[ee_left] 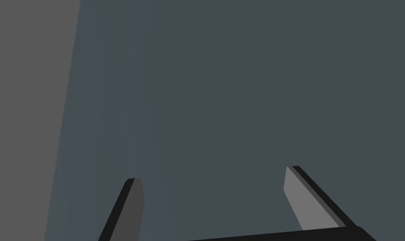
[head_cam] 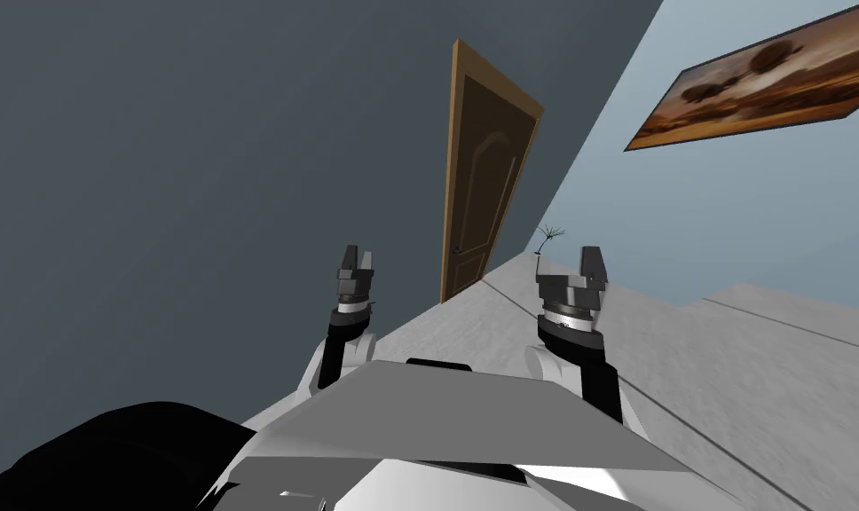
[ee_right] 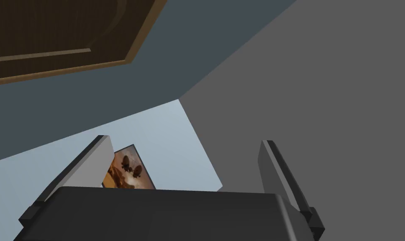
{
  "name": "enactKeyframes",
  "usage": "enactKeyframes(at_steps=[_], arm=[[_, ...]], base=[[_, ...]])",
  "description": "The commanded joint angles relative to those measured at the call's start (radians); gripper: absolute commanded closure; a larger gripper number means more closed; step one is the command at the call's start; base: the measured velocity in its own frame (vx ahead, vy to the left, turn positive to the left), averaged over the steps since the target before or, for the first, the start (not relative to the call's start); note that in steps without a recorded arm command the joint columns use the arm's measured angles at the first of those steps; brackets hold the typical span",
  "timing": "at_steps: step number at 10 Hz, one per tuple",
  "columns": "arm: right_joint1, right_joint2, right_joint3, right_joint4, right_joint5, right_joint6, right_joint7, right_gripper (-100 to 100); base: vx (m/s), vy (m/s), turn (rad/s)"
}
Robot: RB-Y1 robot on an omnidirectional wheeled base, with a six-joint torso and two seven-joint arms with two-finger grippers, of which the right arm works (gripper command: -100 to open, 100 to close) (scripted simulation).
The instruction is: Pull the door open
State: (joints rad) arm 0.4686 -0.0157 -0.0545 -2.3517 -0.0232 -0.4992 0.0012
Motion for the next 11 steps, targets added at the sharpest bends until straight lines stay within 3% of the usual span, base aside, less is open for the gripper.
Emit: enactKeyframes(at_steps=[1,5,10,11], arm=[[-0.012,-0.011,0.003,0.037,-0.001,-0.006,-0.006,-100],[-0.042,-0.036,0.009,0.131,-0.003,-0.020,-0.023,-100],[-0.098,-0.084,0.022,0.293,-0.007,-0.048,-0.054,-100],[-0.098,-0.084,0.022,0.310,-0.007,-0.048,-0.054,-100]], base=[[0.051,-0.027,0.077],[0.057,-0.042,0.111],[0.080,-0.068,0.141],[0.056,-0.061,0.054]])
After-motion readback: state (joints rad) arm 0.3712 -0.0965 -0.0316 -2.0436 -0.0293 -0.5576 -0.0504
